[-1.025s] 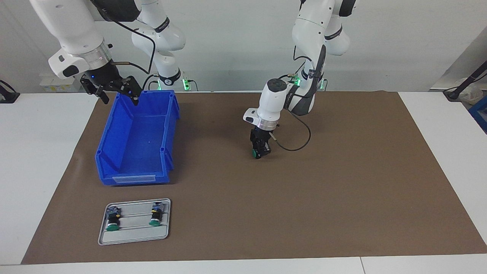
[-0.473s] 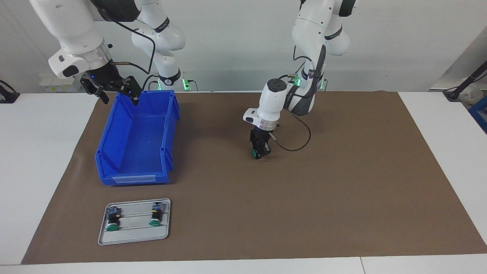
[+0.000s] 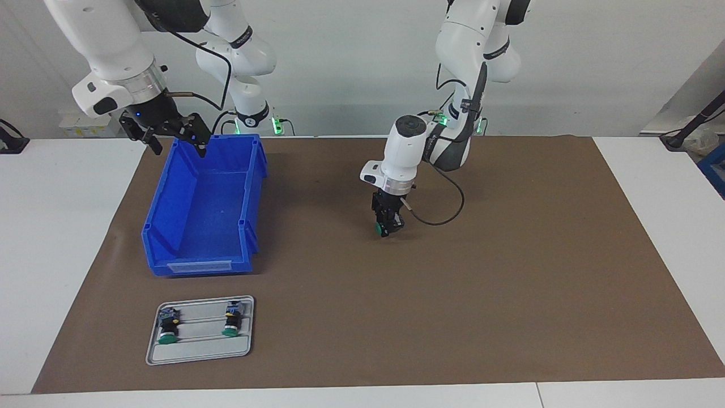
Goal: Place and press button with both arms
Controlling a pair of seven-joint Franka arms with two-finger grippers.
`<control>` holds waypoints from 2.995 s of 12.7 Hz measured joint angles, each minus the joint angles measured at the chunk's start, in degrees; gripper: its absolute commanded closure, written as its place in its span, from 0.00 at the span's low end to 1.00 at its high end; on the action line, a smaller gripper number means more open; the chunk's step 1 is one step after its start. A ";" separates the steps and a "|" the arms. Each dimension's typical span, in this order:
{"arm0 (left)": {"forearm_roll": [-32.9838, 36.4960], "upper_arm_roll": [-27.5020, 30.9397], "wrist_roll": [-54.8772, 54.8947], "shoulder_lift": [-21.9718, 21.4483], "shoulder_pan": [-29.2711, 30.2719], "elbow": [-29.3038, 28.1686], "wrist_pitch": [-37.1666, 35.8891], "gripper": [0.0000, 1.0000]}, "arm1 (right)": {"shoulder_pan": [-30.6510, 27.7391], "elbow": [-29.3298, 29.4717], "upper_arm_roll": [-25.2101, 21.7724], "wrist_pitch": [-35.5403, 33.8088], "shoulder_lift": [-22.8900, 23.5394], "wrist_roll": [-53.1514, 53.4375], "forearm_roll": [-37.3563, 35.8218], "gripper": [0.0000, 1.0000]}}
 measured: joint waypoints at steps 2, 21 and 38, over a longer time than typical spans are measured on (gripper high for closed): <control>0.00 0.10 0.06 0.00 0.10 2.62 -5.36 0.85 | 0.00 0.00 0.00 0.00 0.00 0.00 0.00 0.00; -2.71 0.50 22.10 -1.49 7.32 9.89 -28.18 0.87 | 0.00 0.00 0.00 0.00 0.00 0.00 0.00 0.00; -35.01 0.78 45.90 -4.70 18.39 -1.18 -16.16 0.88 | 0.00 0.00 0.00 0.00 0.00 0.00 0.00 0.00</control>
